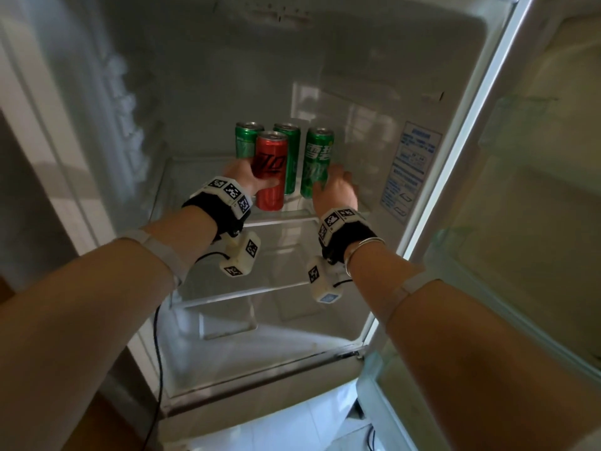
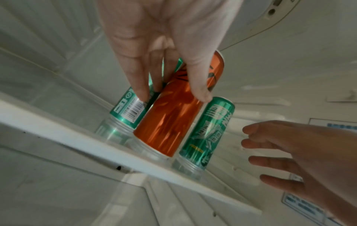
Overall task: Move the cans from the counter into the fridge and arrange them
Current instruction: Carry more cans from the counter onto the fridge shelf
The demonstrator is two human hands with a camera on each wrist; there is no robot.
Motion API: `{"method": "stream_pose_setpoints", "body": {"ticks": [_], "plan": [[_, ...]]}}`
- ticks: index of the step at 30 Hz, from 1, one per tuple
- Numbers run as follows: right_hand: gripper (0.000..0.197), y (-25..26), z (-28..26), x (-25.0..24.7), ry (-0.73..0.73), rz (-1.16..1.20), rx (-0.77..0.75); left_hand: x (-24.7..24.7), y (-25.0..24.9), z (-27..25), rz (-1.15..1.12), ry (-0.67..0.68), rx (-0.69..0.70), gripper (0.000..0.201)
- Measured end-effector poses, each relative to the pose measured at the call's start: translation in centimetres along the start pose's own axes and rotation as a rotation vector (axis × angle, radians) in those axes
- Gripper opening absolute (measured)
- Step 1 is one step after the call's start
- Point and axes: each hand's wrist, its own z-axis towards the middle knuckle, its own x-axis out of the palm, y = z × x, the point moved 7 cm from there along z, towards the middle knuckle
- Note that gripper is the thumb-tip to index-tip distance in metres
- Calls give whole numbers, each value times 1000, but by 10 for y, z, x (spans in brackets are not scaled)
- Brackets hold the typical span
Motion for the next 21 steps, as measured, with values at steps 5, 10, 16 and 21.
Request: {"method": "stream_pose_setpoints", "body": {"ticks": [5, 10, 16, 21], "plan": [[43, 4, -25, 6, 64, -64, -22, -9, 13, -28, 77, -35, 25, 61], [34, 22, -57, 16, 61, -74, -176, -18, 25, -77, 211, 20, 13, 69], [33, 36, -132, 33, 193, 19, -355, -31, 64, -169, 336, -126, -77, 59], [31, 37, -215, 57, 398, 32, -480, -33, 105, -269, 342, -171, -245, 55]]}}
